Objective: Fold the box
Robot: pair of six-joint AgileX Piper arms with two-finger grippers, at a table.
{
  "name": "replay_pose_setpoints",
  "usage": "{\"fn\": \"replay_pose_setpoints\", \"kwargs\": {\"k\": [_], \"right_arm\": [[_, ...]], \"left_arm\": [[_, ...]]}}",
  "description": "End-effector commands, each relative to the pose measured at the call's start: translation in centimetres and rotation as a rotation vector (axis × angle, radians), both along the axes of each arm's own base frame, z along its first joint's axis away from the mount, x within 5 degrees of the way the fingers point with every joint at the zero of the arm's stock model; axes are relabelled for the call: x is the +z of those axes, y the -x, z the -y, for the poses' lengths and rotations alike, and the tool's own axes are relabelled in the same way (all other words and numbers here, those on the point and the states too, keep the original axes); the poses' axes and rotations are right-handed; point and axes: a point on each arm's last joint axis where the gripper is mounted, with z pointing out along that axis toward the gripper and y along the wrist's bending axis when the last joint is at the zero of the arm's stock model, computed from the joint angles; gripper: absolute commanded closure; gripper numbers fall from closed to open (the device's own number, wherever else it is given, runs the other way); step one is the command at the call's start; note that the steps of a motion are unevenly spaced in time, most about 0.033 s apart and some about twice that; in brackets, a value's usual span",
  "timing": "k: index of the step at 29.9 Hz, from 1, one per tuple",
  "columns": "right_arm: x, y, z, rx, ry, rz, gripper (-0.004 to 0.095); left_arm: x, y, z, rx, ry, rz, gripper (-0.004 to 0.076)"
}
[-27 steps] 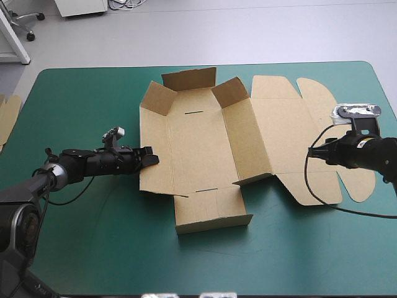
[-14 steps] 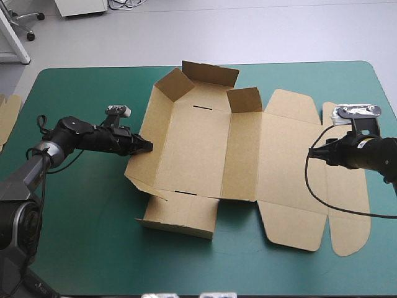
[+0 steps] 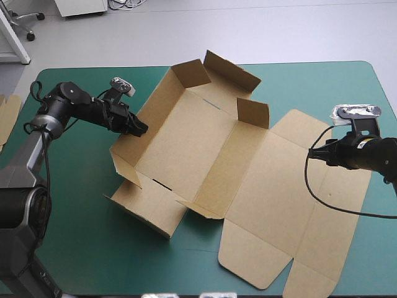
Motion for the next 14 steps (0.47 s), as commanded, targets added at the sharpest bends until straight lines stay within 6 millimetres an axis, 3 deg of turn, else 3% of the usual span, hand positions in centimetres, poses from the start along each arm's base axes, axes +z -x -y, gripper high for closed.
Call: {"fn": "replay_pose_setpoints", "kwargs": {"k": [1,8,11,14], "right_arm": [[1.7,0.0,0.2,-0.013,-0.005,0.091,0.0464],[1.7,0.0,0.0,-0.013,-0.024,0.088,0.0464],[1.7,0.1,-0.1,-0.008,-0.045,0.082,0.0464],[1.7,0.1,-0.2,-0.004,-0.045,0.079,0.0464]], "left_arm": [[3.9,-0.2,0.7,-0.106,-0.003,0.073,0.0738],[7.3,-2.0,1.1,-0.221,-0.230,0.262,0.0738],[8.9,-2.3,2.0,-0.331,-0.340,0.434,0.0737],[10.2,-2.6,3.5,-0.321,-0.377,0.552,0.0737]]}}
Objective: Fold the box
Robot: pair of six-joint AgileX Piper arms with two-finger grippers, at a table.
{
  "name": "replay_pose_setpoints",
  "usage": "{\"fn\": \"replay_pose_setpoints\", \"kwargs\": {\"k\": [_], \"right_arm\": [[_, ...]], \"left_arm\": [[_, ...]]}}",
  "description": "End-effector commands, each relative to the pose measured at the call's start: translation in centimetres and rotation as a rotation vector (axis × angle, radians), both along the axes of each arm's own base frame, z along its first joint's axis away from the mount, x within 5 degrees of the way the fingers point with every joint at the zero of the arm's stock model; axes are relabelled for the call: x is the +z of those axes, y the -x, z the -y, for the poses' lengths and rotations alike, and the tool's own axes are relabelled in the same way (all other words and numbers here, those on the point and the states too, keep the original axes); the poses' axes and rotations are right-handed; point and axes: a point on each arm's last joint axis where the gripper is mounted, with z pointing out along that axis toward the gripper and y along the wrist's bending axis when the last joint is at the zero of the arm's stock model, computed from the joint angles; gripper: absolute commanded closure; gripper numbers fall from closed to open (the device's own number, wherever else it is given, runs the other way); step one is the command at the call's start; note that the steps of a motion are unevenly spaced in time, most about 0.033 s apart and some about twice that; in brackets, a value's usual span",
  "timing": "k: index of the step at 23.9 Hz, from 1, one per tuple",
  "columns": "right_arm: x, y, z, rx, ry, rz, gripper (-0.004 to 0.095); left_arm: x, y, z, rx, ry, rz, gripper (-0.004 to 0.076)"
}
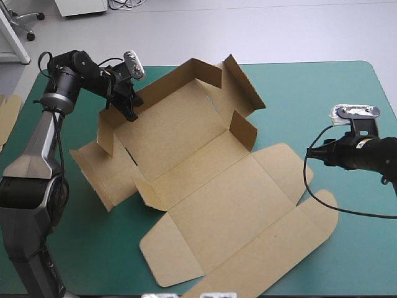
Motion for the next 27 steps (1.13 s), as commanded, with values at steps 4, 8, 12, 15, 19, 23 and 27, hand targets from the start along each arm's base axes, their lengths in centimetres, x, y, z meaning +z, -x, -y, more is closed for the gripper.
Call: {"fn": "replay_pose_setpoints", "kwargs": {"k": [4,8,12,15,19,23,27], "right_arm": [[1.7,0.0,0.2,-0.007,-0.001,0.087,0.0464],[1.6,0.1,0.1,-0.006,-0.001,0.084,0.0464],[1.7,0.0,0.2,-0.007,0.001,0.093,0.0464],[1.8,0.0,0.2,-0.009,0.009,0.103,0.0464],[1.9,-0.2,0.4,-0.013,0.031,0.124,0.0464],[2.7,0.2,0.6,-0.025,0.053,0.158,0.0464],[3.8,0.6,0.7,-0.031,0.062,0.178,0.0464]], "left_arm": [[5.0,1.1,3.6,-0.165,-0.129,0.325,0.0737],[5.2,1.1,5.2,-0.239,-0.183,0.416,0.0738],[7.2,1.4,6.9,-0.163,-0.169,0.573,0.0738],[7.9,2.4,8.3,-0.151,-0.206,0.633,0.0738],[7.6,4.1,10.6,-0.179,-0.236,0.698,0.0738],[4.2,8.2,12.9,-0.237,-0.285,0.765,0.0738],[2.5,11.9,13.2,-0.227,-0.215,0.802,0.0738]]}}
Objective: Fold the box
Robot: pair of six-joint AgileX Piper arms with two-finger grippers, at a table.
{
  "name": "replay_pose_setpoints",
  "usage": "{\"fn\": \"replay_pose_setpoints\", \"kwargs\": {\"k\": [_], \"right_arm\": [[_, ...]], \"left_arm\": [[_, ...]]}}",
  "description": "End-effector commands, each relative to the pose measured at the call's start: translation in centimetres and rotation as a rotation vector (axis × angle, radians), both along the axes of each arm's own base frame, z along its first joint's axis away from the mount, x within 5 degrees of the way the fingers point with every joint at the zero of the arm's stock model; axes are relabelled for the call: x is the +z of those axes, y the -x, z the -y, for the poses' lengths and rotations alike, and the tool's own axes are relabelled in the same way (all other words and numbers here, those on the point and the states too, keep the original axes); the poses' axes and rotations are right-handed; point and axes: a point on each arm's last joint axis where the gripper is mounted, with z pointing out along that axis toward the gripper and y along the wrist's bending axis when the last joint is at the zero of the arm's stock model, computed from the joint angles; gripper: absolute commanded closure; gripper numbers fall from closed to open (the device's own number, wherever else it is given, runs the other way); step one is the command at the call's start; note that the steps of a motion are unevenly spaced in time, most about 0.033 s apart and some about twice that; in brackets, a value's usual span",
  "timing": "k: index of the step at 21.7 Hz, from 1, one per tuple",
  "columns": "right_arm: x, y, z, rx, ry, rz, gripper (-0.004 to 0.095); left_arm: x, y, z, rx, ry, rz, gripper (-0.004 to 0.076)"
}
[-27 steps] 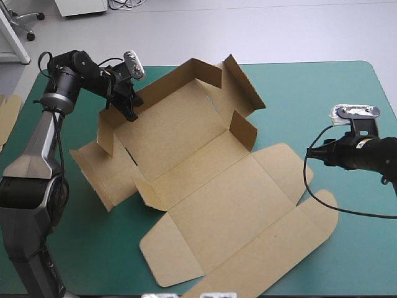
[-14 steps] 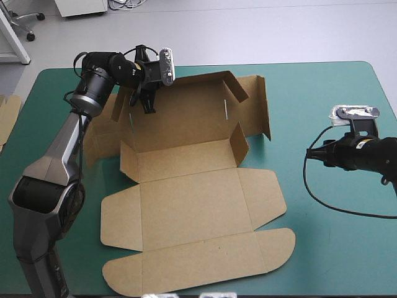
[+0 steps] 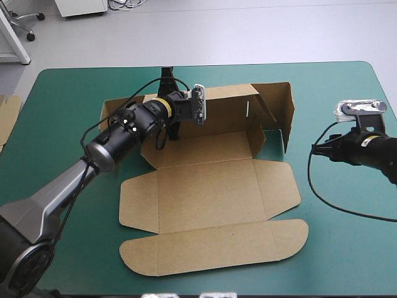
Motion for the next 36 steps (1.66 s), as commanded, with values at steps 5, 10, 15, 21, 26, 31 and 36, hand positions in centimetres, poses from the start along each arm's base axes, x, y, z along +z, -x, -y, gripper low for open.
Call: {"fn": "replay_pose_setpoints", "kwargs": {"k": [5,10,15,21,26,31,36], "right_arm": [[3.6,0.6,0.2,-0.012,0.005,0.116,0.0464],[4.1,0.7,0.1,-0.010,-0.015,0.119,0.0464],[4.0,0.8,0.0,-0.007,-0.020,0.103,0.0464],[4.8,0.8,0.0,-0.009,-0.022,0.131,0.0464],[6.9,-0.5,0.0,-0.023,-0.042,0.177,0.0464],[8.5,-5.1,0.2,-0.021,-0.043,0.197,0.0464],[7.7,-10.3,0.4,-0.019,-0.041,0.167,0.0464]], "left_arm": [[-1.6,6.0,-0.5,-0.031,0.043,0.062,0.0738],[-3.2,7.0,-0.2,-0.007,0.009,0.137,0.0738],[-3.5,6.9,-0.6,0.060,0.085,0.220,0.0738],[-4.3,6.8,-1.2,0.122,0.093,0.245,0.0738],[-5.3,7.2,-1.0,0.078,0.088,0.202,0.0738],[-5.5,7.4,-0.7,0.032,0.071,0.195,0.0738],[-5.4,7.4,-0.5,0.009,0.068,0.191,0.0738]]}}
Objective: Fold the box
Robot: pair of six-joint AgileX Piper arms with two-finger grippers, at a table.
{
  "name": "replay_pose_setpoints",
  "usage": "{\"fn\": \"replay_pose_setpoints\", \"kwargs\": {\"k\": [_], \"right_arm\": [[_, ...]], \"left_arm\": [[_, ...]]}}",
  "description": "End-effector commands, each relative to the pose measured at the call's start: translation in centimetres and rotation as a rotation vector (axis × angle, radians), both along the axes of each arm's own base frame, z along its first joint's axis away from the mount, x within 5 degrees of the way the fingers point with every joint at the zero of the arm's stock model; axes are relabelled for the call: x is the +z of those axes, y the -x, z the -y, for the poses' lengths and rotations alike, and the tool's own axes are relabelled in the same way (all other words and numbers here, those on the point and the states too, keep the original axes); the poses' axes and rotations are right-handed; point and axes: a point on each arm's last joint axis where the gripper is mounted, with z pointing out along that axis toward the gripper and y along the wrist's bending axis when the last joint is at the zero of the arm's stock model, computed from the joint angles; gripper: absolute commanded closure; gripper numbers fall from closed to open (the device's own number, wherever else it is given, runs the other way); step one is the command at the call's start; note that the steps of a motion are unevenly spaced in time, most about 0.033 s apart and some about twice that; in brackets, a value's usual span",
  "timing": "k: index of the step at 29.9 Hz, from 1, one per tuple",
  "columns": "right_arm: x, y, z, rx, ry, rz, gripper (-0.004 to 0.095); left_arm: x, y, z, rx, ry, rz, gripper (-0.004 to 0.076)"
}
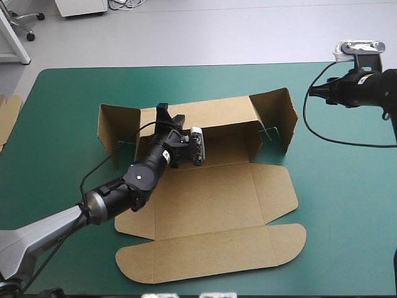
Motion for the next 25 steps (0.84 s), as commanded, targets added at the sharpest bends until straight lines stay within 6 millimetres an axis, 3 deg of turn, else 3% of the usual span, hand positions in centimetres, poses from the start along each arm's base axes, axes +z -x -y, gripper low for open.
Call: {"fn": "replay_pose_setpoints", "kwargs": {"k": [1,11,17,25], "right_arm": [[1.8,-1.3,0.3,-0.010,-0.004,0.099,0.0464],[0.7,-5.6,1.9,-0.029,-0.037,0.083,0.0515],[0.3,-6.9,1.7,-0.008,-0.064,0.072,0.0520],[-0.9,-8.4,1.1,0.049,-0.123,0.089,0.0523]], "left_arm": [[0.9,0.5,0.2,-0.035,0.056,-0.012,0.0738],[2.2,1.4,0.1,-0.064,0.087,0.009,0.0738],[2.0,1.8,0.8,-0.122,0.089,-0.011,0.0738],[1.1,0.7,0.3,-0.028,0.000,0.030,0.0738]]}}
